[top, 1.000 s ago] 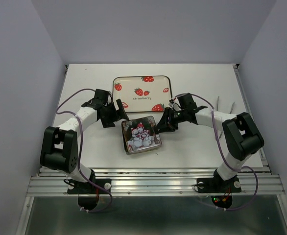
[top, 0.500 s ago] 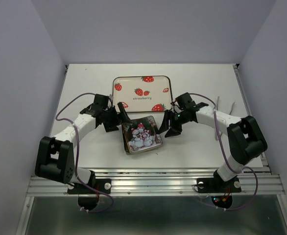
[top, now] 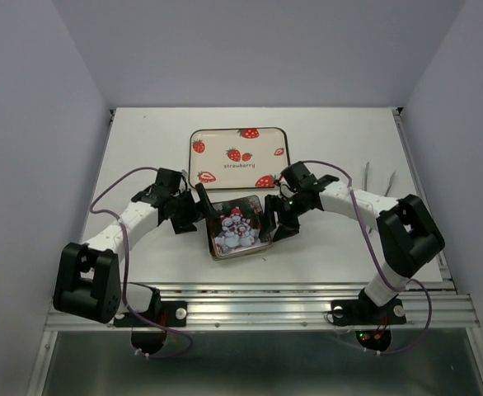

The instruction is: Pack the cookies

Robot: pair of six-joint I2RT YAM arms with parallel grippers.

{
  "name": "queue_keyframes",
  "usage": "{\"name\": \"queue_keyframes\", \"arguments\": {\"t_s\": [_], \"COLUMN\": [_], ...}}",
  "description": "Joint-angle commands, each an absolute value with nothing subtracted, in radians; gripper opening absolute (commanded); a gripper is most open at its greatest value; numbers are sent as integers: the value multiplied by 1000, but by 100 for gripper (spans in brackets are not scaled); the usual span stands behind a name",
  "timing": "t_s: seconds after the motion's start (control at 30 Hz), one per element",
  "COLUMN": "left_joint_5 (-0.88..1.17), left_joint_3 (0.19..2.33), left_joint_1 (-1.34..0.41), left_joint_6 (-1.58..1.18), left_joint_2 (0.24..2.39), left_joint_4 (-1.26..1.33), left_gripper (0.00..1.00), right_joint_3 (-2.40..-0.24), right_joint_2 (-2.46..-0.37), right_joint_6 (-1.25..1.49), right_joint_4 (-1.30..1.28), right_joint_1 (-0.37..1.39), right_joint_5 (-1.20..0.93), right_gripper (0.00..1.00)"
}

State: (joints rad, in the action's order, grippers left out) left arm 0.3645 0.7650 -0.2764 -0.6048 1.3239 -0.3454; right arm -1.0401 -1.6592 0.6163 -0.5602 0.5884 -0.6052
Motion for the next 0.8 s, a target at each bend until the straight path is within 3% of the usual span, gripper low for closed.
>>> {"name": "queue_keyframes", "arguments": {"t_s": [0.0, 0.5, 0.77], "left_joint_5": [367, 374, 344], "left_joint_3": [730, 713, 735], "left_joint_1": [-291, -330, -333], "left_joint_6": [-624, -667, -669], "left_joint_2": [1266, 1282, 1267], "left_joint_4": [-344, -284, -319], "left_gripper": [98, 98, 92], "right_joint_3": [-1104, -1180, -1201], "right_joint_2": [-1666, -1698, -1726], "right_joint_6": [586, 551, 509], "right_joint_4": [-575, -583, -610], "right_joint_1": [606, 635, 635], "right_joint_5": [-583, -635, -615], "right_gripper": [63, 63, 62]}}
